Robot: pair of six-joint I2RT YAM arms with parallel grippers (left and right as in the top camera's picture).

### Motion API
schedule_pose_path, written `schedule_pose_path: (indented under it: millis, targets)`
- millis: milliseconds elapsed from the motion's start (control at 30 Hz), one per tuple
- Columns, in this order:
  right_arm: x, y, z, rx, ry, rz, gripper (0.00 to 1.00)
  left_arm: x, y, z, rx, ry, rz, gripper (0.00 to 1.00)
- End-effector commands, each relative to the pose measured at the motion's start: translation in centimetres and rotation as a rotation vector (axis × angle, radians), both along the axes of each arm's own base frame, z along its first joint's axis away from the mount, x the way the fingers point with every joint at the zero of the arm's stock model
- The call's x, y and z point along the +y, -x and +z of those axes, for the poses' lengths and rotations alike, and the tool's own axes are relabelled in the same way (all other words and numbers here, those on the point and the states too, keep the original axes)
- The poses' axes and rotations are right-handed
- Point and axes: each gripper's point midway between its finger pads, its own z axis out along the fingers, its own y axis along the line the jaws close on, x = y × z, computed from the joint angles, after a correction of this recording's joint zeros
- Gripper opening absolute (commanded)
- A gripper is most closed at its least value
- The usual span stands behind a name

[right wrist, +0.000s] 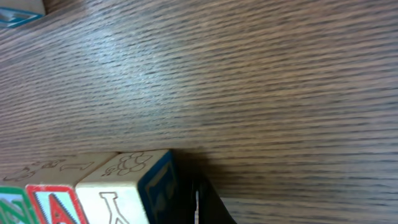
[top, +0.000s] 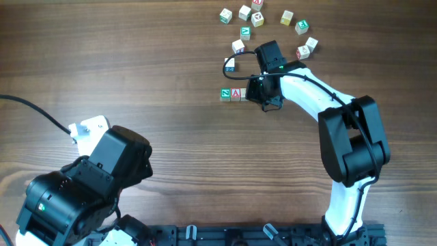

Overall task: Form a horizontal line
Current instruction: 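Raise the right gripper off the row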

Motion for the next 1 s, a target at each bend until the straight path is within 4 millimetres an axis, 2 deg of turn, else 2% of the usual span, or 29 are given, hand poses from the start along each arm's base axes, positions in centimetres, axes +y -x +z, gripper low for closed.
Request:
schedule_pose_path:
  millis: [0,500,667,800,967]
  targets:
    - [1.0,0.7,-1.0,0.041,-0.052,0.008,0.05,0.0,0.1,0.1,-0.005,0.005,0.002,1.00]
    - [0.7,0.4,-1.0,0.028,-0.037,0.002,0.05,0.0,0.1,0.1,-0.005,0.005,0.002,1.00]
    - [-1.5,-0.1,-1.3,0.003,0.079,-0.038,0.05,0.0,0.1,0.1,-0.005,0.005,0.002,1.00]
    - [-3.2,-0.5,-0.7,-0.005,0.144,-0.068,0.05,0.0,0.1,0.1,-0.005,0.005,0.002,1.00]
    - [-5.7,-1.3,2.3,-0.063,0.254,-0.114,0.04,0.0,0.1,0.1,-0.005,0.005,0.002,1.00]
